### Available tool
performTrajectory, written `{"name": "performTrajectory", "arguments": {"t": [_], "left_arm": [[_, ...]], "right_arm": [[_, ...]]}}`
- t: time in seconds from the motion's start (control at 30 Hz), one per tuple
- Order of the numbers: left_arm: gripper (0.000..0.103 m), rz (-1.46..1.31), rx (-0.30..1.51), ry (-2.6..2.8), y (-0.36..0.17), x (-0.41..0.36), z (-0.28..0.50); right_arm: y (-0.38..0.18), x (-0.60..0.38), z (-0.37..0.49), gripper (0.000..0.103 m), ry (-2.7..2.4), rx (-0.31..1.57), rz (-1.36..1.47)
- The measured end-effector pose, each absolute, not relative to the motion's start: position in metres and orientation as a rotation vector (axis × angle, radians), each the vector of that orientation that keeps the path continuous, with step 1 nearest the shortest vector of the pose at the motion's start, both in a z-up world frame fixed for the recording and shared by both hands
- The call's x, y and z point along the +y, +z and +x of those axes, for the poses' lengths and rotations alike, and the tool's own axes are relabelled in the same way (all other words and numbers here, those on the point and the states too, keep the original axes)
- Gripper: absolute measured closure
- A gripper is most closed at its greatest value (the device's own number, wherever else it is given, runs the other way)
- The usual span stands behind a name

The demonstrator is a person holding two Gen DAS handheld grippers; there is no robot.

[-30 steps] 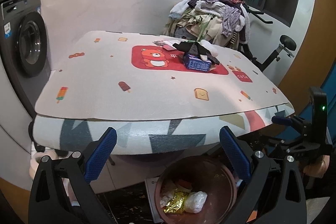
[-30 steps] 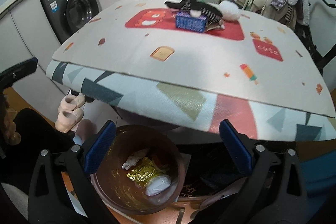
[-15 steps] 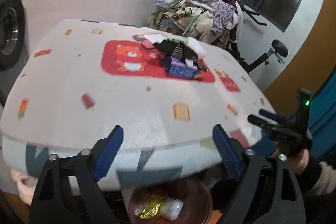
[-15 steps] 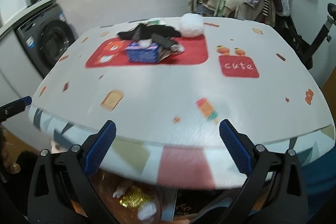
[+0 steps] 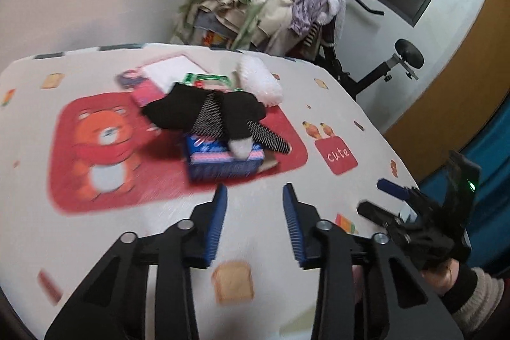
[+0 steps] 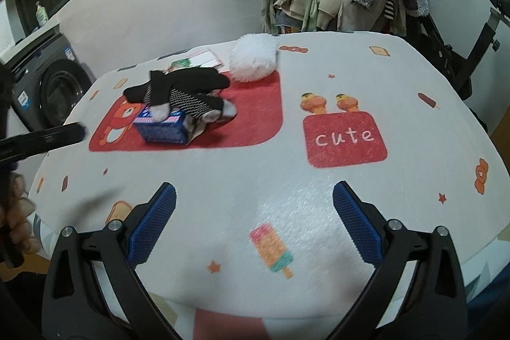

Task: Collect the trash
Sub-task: 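Grasp the blue ice cream box with the right tool while the left tool grasps the black glove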

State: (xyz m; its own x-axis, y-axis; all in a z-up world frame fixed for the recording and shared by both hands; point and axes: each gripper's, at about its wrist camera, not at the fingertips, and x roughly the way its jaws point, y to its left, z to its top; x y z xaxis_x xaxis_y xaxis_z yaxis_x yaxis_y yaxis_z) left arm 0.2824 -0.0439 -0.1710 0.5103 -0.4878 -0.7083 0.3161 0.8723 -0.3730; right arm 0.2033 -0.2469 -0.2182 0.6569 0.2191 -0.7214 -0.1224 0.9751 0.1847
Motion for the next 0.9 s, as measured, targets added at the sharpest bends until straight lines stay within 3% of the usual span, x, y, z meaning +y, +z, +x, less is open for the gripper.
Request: {"name": "performTrajectory", "arguments": {"t": [0.13,0.43,0.53,0.6,0.9], "left_arm": [[0.078,-0.224,0.949,-0.452,-0.184,-0.056,0.320],[0.080,-0.182,1.006,-0.411,-0.206,-0.071,0.353],[0.096,-0.151,1.002,-0.415,-0.208,-0.076,0.353],[0.099,-0.136,0.982,-0.422,-0.204,-0.077,0.348],[0.100,-0.169,0.662,-0.499,-0.075,-0.044,0.289]], "right_arm": [[-0.220,-0.258,0.209,0.006,0.194,0.820,0.146],[-0.225,-0.274,0.215,0.006,0.188,0.807,0.183],[-0.226,-0.275,0.215,0.006,0.189,0.808,0.187],[-0.226,-0.276,0.215,0.006,0.187,0.807,0.187],[-0.211,-0.271,0.210,0.006,0.197,0.778,0.175]]}}
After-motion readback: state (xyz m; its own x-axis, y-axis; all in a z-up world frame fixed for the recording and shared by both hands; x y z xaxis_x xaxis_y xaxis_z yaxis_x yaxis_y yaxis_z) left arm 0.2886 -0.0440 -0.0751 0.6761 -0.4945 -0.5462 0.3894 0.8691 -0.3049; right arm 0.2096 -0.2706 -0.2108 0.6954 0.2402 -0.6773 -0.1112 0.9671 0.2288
